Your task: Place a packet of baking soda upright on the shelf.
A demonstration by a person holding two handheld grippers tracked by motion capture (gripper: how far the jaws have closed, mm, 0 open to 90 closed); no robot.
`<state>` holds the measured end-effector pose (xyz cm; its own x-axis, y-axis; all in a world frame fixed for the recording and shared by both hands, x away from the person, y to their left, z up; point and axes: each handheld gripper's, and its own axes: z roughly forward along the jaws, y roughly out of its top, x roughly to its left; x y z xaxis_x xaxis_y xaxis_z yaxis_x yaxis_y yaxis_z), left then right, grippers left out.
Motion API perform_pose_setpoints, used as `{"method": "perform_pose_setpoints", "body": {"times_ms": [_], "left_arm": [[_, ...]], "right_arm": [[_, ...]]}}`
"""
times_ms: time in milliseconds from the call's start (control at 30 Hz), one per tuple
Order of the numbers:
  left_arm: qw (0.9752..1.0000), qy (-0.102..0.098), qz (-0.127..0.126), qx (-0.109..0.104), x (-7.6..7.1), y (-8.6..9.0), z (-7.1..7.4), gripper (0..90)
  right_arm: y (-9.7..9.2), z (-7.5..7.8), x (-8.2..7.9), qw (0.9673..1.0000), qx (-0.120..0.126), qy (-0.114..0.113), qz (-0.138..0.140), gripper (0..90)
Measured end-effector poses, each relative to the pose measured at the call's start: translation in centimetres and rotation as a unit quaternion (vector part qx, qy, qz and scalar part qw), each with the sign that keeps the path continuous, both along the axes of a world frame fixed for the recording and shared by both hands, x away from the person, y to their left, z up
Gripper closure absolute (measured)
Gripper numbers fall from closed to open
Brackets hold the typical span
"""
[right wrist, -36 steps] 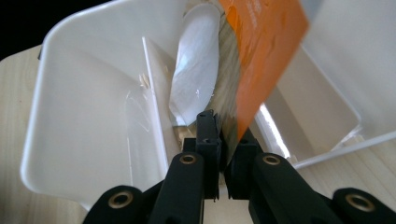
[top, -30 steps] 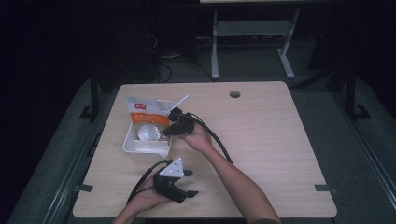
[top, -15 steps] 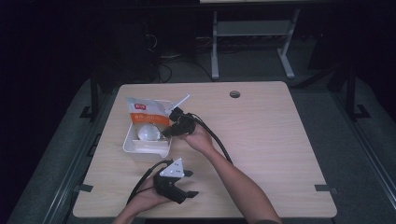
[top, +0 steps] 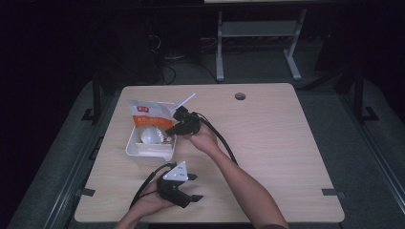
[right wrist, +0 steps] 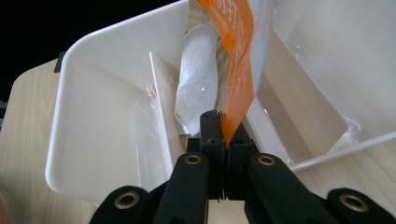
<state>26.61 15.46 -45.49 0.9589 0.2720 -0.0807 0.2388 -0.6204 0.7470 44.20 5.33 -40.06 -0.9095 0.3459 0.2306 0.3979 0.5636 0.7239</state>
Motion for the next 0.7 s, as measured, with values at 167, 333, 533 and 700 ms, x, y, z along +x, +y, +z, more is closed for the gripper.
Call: {"method": "perform_pose_setpoints", "body": {"times_ms": [167, 333, 533, 700], "left_arm": [[1.0, 0.0, 0.0, 0.0, 0.03, 0.01, -0.01, 27.1], [1.0, -0.001, 0.001, -0.001, 0.01, 0.05, 0.03, 26.9], [1.0, -0.001, 0.004, -0.003, 0.08, 0.11, 0.07, 26.2], [0.9999, 0.0, 0.009, -0.006, 0.15, 0.24, 0.11, 25.9]], "right_arm": [[-0.14, -0.25, 0.14, 1.0, 0.003, 0.004, -0.002, 89.8], [-0.05, -0.1, 0.0, 1.0, -0.001, 0.0, -0.001, 89.0], [-0.27, 0.18, -0.03, 1.0, 0.007, 0.003, 0.0, 84.2], [-0.54, 0.56, -0.23, 0.9999, 0.009, 0.005, 0.002, 79.7]]}}
